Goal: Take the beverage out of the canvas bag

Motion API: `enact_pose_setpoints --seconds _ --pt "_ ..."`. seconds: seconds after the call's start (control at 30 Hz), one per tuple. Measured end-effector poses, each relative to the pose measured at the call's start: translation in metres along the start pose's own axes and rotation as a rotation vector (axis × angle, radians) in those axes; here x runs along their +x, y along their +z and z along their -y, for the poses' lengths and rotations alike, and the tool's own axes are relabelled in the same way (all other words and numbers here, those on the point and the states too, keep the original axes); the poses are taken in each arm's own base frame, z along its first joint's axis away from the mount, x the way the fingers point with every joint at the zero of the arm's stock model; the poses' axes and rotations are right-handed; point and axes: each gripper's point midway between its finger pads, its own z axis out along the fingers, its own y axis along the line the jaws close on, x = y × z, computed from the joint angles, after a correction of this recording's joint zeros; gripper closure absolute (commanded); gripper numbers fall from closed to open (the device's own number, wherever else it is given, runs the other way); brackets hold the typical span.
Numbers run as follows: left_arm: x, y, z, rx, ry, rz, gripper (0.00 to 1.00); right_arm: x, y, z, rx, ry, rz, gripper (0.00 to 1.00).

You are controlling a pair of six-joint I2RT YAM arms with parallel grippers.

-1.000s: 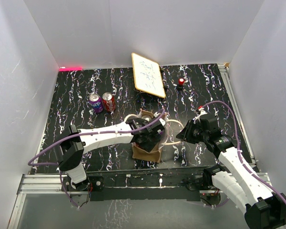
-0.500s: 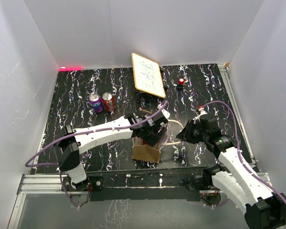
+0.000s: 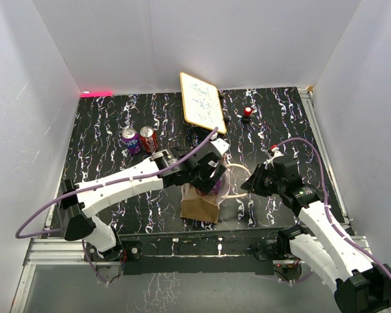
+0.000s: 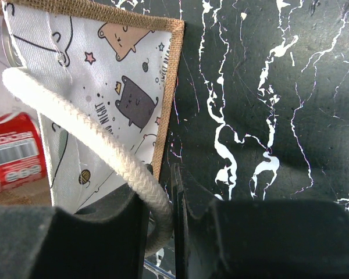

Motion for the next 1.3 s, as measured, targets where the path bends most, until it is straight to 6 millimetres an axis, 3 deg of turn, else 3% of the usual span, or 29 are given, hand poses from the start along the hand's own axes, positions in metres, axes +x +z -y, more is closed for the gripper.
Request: enact_pose_setpoints --seconds 0.5,0.67,0.9,1.07,1.2,1.3 --pt "-0.056 -0.058 0.011 0.151 -0.011 0.278 1.0 0.0 0.0 0.0 0.0 0.0 -0.001 0.78" --pt "-0.078 -0.086 0.001 0.139 0.003 0.397 1.0 0.0 0.0 0.0 0.0 0.0 -0.001 0.78" --pt "-0.105 -0.16 -0.052 -0.016 -0.054 0.652 1.0 0.001 0.001 0.001 0.004 0.002 -0.007 0.78" --pt "-0.102 -0.212 -0.104 -0.195 -0.158 0.783 1.0 0.001 0.001 0.001 0.005 0.002 -0.007 0.78" --pt "-0.087 -0.212 -0.131 -0.347 -0.213 0.77 1.0 0.001 0.001 0.001 0.005 0.002 -0.007 0.78" --pt "-0.063 -0.181 -0.143 -0.446 -0.205 0.678 1.0 0.001 0.001 0.001 0.005 0.003 -0.008 0.78"
